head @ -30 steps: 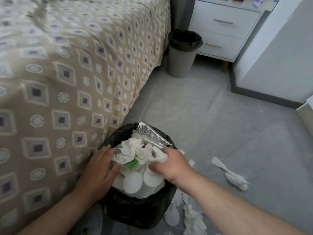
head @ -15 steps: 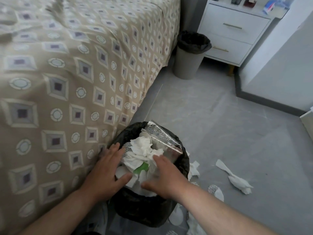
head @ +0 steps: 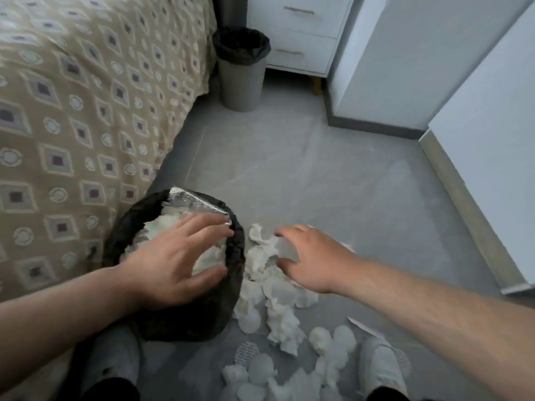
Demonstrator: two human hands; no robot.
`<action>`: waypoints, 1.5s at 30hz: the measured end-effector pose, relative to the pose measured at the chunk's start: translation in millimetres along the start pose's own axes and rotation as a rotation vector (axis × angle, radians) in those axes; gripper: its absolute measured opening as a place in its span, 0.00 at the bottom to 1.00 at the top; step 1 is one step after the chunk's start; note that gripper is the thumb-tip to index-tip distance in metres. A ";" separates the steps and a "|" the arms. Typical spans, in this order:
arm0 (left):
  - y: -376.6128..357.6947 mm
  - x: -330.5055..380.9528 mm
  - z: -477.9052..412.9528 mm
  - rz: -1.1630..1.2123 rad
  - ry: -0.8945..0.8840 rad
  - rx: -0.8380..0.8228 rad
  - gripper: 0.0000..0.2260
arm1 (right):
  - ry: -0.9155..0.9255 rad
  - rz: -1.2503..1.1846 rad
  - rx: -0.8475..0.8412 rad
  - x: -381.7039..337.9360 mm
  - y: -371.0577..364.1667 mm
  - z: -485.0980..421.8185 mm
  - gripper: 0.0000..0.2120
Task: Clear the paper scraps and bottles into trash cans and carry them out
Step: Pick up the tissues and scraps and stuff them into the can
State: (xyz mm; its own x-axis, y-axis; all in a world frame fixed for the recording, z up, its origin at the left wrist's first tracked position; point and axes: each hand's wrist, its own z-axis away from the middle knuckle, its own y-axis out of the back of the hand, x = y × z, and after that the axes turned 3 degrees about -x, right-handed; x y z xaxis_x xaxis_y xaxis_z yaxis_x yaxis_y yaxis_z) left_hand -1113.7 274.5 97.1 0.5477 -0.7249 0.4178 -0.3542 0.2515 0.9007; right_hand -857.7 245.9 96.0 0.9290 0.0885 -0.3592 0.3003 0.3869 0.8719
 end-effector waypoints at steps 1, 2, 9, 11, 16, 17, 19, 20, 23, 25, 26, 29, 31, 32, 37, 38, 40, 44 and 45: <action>-4.1 19.1 -12.8 0.009 -0.038 -0.097 0.29 | -0.073 -0.018 0.002 24.7 2.9 13.7 0.25; -12.3 36.6 -22.9 0.030 -0.047 -0.201 0.31 | -0.141 -0.045 0.002 48.0 2.6 25.9 0.22; -121.7 81.4 -83.9 0.132 0.267 -0.508 0.23 | -0.479 -0.192 -0.056 163.9 -32.8 62.6 0.20; -160.2 79.1 -84.9 0.237 0.435 -0.505 0.22 | -0.502 -0.203 -0.106 179.8 -48.2 67.0 0.20; -248.6 88.7 -26.7 0.168 0.671 -0.613 0.20 | -0.495 -0.212 -0.229 200.7 -81.6 74.8 0.22; -257.4 93.0 -13.5 0.145 0.725 -0.624 0.25 | -0.491 -0.216 -0.245 203.0 -85.7 75.0 0.22; -271.6 100.9 9.1 0.144 0.821 -0.639 0.41 | -0.494 -0.228 -0.246 206.4 -92.0 73.4 0.22; -276.2 105.6 16.5 0.165 0.852 -0.644 0.46 | -0.503 -0.236 -0.235 207.7 -95.7 72.2 0.21; -292.7 112.9 27.2 0.159 0.850 -0.671 0.47 | -0.535 -0.266 -0.224 210.0 -109.3 70.5 0.20; -302.3 110.5 32.7 0.149 0.848 -0.680 0.37 | -0.541 -0.288 -0.235 209.6 -119.1 71.9 0.20; -306.5 107.7 35.5 0.145 0.848 -0.691 0.33 | -0.546 -0.296 -0.238 208.5 -123.6 73.0 0.19; -313.3 100.1 41.2 0.148 0.817 -0.668 0.24 | -0.582 -0.339 -0.226 202.4 -136.0 77.3 0.20; -315.3 94.4 43.9 0.160 0.741 -0.661 0.17 | -0.626 -0.401 -0.210 195.2 -147.3 81.9 0.20; -316.7 91.2 46.5 0.179 0.705 -0.617 0.11 | -0.660 -0.449 -0.207 190.4 -156.2 85.6 0.20; -308.8 97.8 49.4 0.230 0.746 -0.535 0.27 | -0.754 -0.500 -0.237 148.2 -219.4 110.2 0.32; -309.4 101.6 51.2 0.191 0.758 -0.566 0.37 | -0.731 -0.471 -0.260 138.7 -230.2 114.3 0.37; -315.9 107.1 53.8 0.123 0.733 -0.678 0.47 | -0.659 -0.411 -0.343 124.5 -246.8 120.3 0.44; -328.6 112.1 49.8 0.008 0.617 -0.722 0.48 | -0.630 -0.297 -0.388 117.0 -264.1 123.8 0.39; -328.2 111.5 46.0 -0.009 0.609 -0.737 0.45 | -0.634 -0.278 -0.368 116.5 -267.5 123.6 0.35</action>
State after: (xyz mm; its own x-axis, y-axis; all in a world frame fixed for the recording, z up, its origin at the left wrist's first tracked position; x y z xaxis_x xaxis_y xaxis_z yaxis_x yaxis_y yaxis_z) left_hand -971.2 81.6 -157.3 0.9221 -0.3229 0.2131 0.1048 0.7388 0.6657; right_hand -803.0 39.3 -137.9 0.8098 -0.5540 -0.1929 0.5516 0.6071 0.5720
